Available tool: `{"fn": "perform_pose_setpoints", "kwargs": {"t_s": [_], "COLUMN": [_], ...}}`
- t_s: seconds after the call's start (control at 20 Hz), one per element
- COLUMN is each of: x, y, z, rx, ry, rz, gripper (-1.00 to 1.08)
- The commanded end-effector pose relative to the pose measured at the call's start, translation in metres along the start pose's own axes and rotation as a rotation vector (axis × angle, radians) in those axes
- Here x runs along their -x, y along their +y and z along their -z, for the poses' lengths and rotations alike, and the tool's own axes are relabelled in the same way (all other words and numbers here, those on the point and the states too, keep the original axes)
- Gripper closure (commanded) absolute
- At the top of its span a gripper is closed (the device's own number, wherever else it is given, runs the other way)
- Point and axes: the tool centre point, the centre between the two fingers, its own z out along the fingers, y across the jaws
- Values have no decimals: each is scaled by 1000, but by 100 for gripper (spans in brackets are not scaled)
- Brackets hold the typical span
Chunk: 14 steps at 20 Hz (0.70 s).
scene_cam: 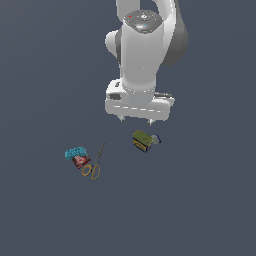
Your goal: Pick up a designated object from a clutter of objects.
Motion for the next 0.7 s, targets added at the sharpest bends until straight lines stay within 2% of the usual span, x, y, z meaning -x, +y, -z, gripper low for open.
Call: {"fn": "perform_pose_setpoints", "kwargs": {"t_s": [0.0, 0.65], "x": [2, 14], "y": [-5, -32], "z": [-10, -63], "rx": [2, 6], "ry": [1, 10], "rz": [-52, -321], "gripper": [-92, -92]}}
